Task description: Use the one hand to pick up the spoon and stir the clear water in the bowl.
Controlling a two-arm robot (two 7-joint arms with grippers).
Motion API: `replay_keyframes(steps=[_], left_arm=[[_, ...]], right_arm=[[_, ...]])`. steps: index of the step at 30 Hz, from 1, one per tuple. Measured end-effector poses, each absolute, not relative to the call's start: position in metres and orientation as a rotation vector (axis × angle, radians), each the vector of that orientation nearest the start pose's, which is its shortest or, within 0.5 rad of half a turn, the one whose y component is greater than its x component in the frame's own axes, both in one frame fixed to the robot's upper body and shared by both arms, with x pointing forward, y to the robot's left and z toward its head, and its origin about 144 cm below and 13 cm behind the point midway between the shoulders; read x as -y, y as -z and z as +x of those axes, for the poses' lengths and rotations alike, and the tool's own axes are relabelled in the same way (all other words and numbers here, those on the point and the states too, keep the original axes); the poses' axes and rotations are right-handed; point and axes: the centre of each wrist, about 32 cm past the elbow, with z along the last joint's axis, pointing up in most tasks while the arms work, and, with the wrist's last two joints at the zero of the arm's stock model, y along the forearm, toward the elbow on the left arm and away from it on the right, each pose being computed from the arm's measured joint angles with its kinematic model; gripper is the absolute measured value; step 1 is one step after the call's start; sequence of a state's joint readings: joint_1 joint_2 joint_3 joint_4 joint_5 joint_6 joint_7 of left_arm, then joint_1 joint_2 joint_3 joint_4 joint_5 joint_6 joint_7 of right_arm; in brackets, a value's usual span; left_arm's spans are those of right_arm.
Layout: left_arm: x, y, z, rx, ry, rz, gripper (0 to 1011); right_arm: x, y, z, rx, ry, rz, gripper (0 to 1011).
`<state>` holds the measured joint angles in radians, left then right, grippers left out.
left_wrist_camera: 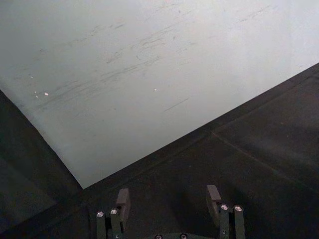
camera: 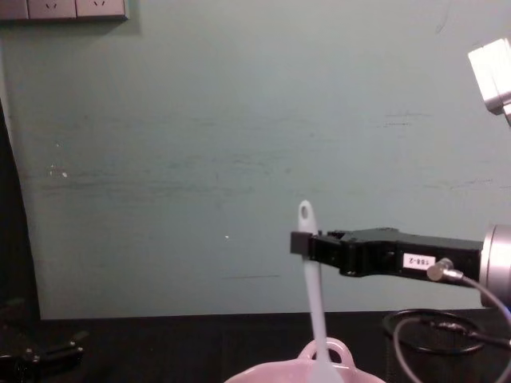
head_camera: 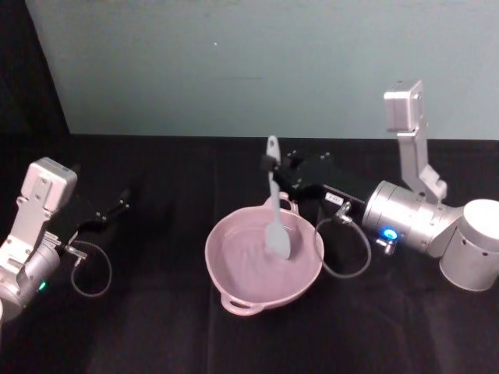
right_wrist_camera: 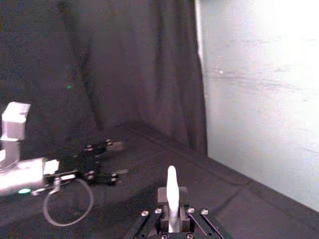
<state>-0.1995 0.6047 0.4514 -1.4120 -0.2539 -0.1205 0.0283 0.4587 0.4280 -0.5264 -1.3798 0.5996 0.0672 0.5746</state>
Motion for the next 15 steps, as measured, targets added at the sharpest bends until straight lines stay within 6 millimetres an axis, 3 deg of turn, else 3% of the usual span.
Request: replay_keyframes(steps=[8, 15], left_arm=[[-0.310, -1.140, 0.489, 0.285, -1.248, 0.304, 1005], [-0.310, -1.140, 0.489, 0.285, -1.248, 0.304, 1005]], right_arm=[[0.204, -1.207, 0.541, -0.036, 0.533, -0.012, 121], [0.184, -1.207, 0.545, -0.037, 0.489, 0.002, 121]])
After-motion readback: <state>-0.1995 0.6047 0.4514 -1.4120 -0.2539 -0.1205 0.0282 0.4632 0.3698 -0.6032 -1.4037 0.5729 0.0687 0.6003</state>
